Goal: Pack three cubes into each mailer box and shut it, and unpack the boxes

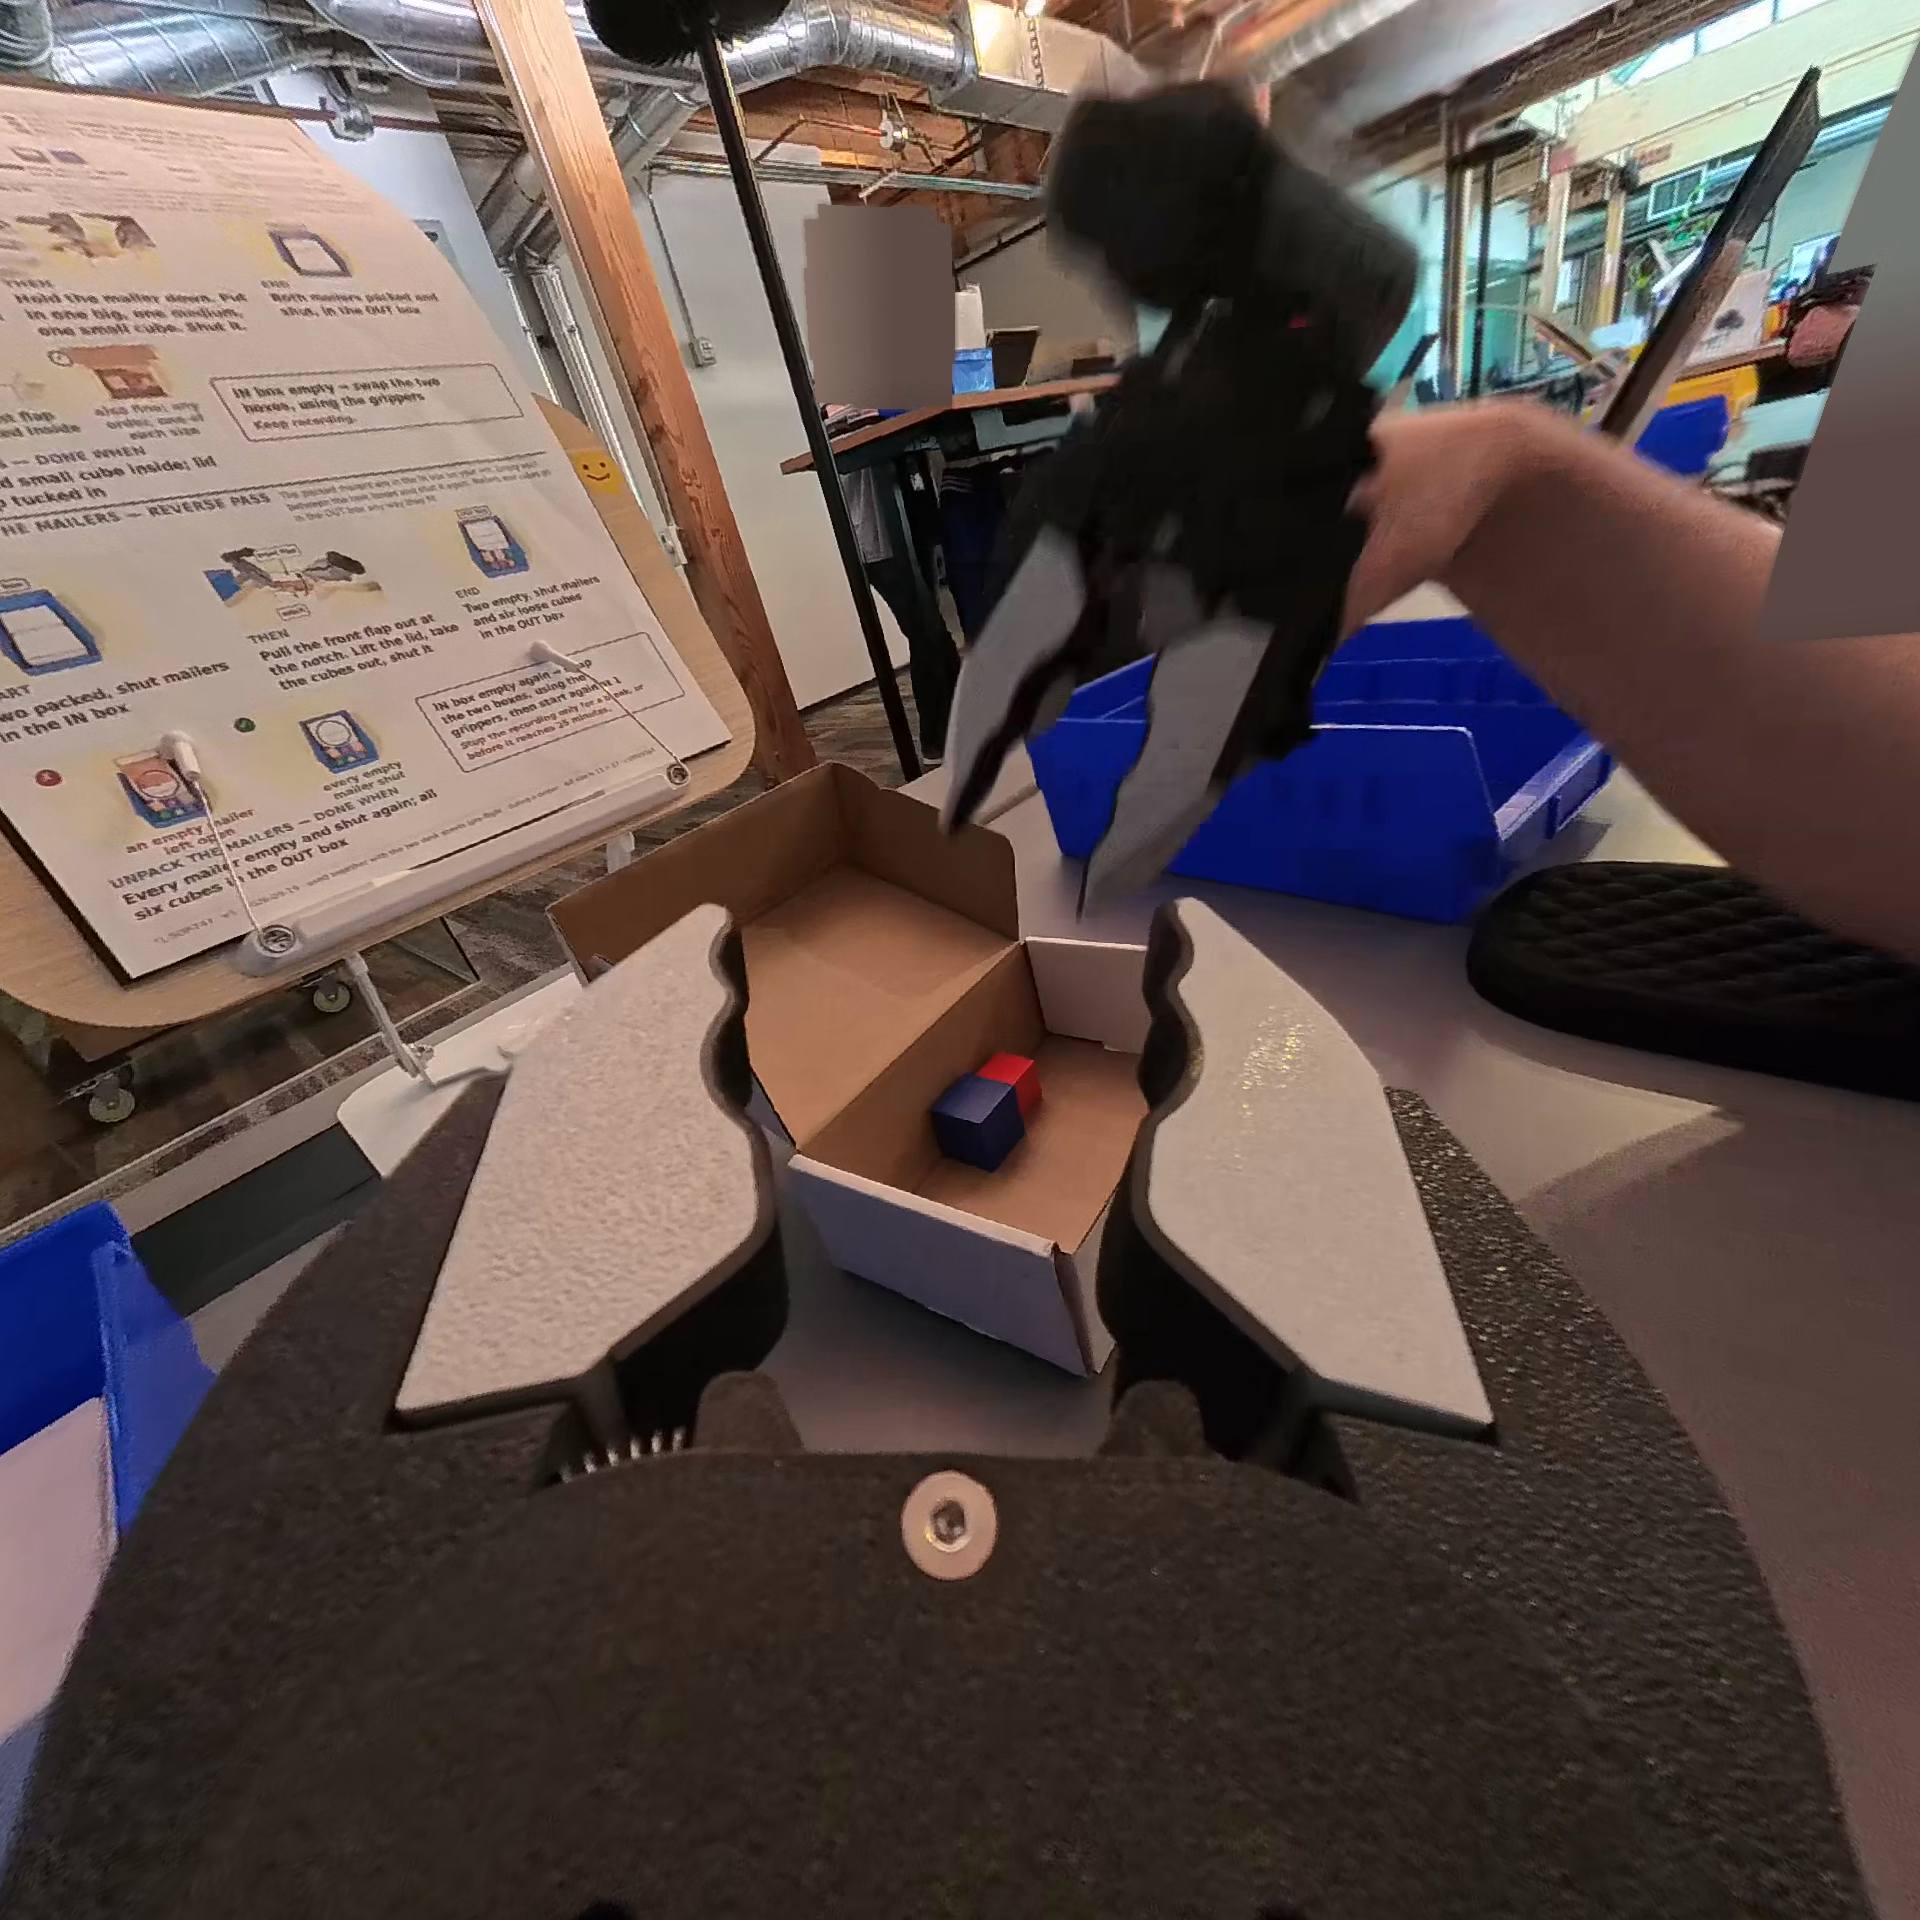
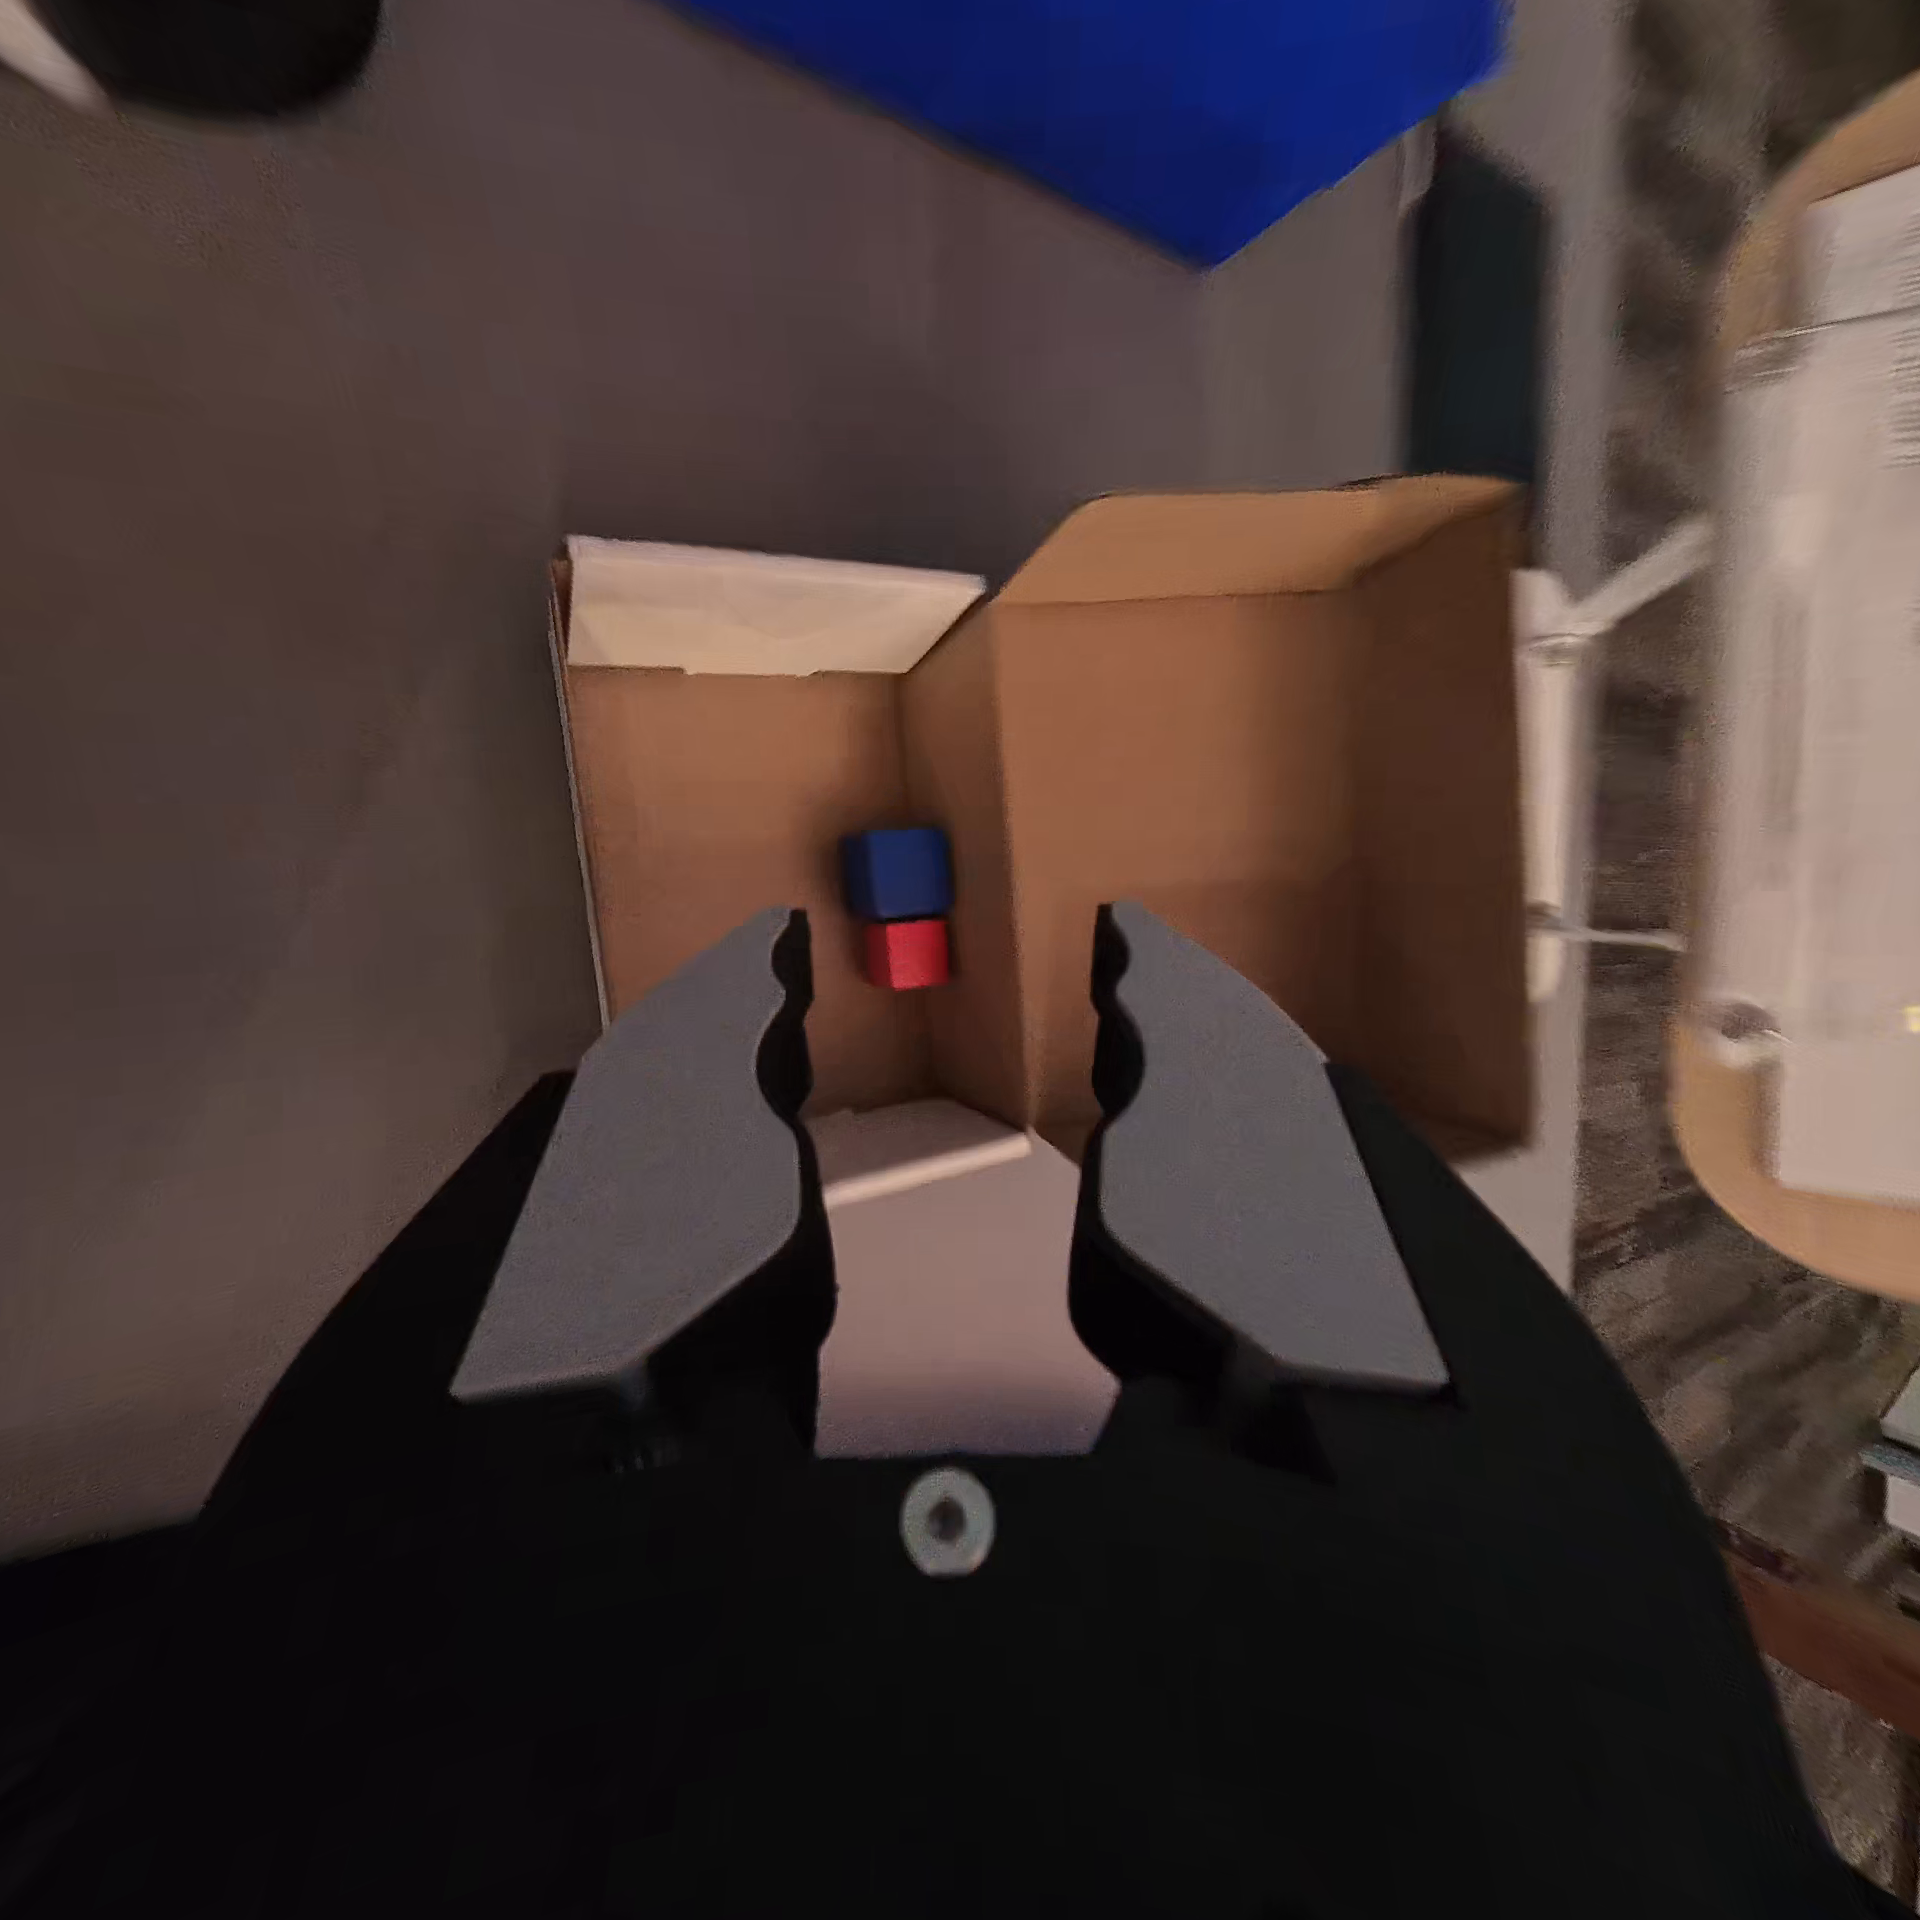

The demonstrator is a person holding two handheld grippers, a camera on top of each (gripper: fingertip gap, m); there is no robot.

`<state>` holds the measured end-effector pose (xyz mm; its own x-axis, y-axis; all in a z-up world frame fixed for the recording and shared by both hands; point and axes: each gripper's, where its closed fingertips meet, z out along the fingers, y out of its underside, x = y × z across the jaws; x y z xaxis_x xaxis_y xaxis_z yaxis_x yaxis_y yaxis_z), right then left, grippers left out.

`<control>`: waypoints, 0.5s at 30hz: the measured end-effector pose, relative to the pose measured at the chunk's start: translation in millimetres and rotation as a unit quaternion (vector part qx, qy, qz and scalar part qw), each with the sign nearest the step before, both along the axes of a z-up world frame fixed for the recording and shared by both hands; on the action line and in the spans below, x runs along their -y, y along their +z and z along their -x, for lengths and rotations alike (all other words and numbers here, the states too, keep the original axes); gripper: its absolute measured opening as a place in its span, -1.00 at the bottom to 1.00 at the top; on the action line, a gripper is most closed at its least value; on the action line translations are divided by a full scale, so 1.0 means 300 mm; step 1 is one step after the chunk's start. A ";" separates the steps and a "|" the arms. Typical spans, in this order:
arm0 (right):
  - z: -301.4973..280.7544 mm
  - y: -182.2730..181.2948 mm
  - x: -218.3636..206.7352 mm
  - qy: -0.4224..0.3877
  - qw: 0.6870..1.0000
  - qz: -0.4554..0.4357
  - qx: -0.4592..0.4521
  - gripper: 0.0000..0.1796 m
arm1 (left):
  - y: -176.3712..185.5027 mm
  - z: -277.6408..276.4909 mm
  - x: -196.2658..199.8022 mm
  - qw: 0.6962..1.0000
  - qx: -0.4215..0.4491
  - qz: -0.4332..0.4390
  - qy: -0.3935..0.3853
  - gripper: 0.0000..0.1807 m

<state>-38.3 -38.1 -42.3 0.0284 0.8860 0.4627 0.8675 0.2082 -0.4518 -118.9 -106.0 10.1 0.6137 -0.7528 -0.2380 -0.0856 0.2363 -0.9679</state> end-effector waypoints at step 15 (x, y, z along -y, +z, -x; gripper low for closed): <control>0.037 -0.323 -0.091 -0.026 0.986 0.033 0.162 -0.54 | 0.008 -0.001 0.007 1.000 -0.003 -0.012 0.001 -0.19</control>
